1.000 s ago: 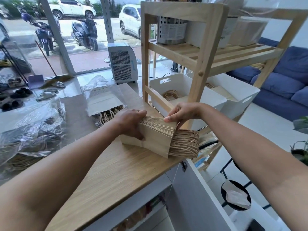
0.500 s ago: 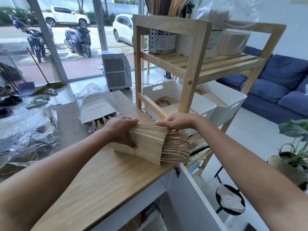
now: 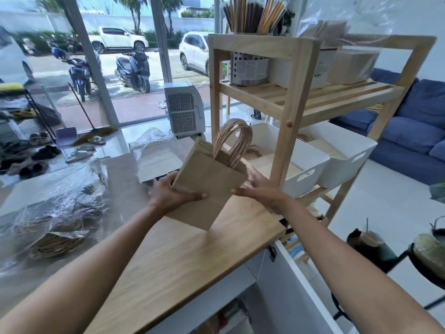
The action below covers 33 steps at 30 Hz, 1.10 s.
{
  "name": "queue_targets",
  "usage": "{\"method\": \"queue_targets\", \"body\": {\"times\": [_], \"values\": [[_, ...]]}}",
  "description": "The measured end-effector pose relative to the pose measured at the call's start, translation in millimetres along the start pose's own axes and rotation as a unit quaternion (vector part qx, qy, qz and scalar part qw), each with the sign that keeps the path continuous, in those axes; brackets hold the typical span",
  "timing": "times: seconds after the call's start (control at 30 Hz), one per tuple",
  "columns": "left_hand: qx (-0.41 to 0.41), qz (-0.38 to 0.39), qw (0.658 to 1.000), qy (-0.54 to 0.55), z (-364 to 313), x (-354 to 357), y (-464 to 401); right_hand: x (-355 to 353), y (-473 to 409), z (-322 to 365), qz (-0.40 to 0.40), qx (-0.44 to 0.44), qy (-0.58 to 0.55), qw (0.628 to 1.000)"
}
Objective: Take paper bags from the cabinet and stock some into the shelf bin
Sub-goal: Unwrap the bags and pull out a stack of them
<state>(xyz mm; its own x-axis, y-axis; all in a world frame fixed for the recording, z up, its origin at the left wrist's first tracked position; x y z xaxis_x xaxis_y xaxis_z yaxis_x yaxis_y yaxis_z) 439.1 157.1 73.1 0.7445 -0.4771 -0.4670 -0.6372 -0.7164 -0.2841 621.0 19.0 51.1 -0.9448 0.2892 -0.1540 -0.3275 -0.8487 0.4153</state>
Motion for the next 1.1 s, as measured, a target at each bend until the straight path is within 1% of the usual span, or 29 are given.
{"method": "queue_targets", "body": {"times": [0.07, 0.1, 0.2, 0.3, 0.4, 0.5, 0.6, 0.73, 0.8, 0.9, 1.03, 1.1], "values": [[-0.012, -0.033, 0.997, 0.066, 4, 8, 3, 1, -4, 14, 0.014, -0.018, -0.052, 0.998], [-0.016, -0.049, 0.994, 0.093, 7, 12, 3, 1, -2, 23, 0.015, -0.029, -0.059, 0.998], [-0.017, -0.077, 0.986, 0.149, 8, 23, 0, -5, 0, 50, 0.012, -0.056, -0.048, 0.997], [-0.017, -0.082, 0.985, 0.153, 17, 28, -5, -10, 1, 61, 0.002, -0.064, -0.005, 0.998], [-0.042, -0.048, 0.994, 0.089, 41, 41, 5, -6, -1, 46, -0.005, -0.051, 0.033, 0.998], [-0.077, -0.019, 0.994, 0.077, 66, 51, 18, 4, -6, 26, 0.014, -0.034, 0.037, 0.999], [-0.050, 0.047, 0.995, 0.073, 61, 51, 11, 3, -4, 31, 0.007, -0.043, 0.051, 0.998], [-0.006, 0.121, 0.982, 0.145, 26, 28, -9, 0, -3, 35, -0.005, -0.041, 0.072, 0.997], [0.011, 0.134, 0.979, 0.151, 13, 14, -19, -1, -4, 33, -0.011, -0.041, 0.064, 0.997], [0.034, 0.131, 0.986, 0.099, 2, 4, -24, -1, -1, 31, -0.012, -0.043, 0.048, 0.998], [0.050, 0.137, 0.986, 0.081, -14, 20, -23, -16, 19, 23, -0.028, -0.041, 0.061, 0.997], [0.071, 0.163, 0.981, 0.080, -28, 39, -21, -32, 37, 13, -0.044, -0.035, 0.065, 0.996]]}}
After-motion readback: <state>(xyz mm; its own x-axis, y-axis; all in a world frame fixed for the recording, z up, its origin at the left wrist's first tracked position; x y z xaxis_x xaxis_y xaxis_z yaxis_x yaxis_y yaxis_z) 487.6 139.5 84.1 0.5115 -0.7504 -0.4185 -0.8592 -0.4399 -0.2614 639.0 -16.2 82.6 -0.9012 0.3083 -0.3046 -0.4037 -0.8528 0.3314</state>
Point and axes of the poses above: each hand's wrist, its own y-axis away from the middle knuckle, its own x-axis out of the palm, z = x × y, the point moved 10 cm from there along -y, towards the middle knuckle, and after that the axes turned 15 degrees about x, right-handed, at the moved point
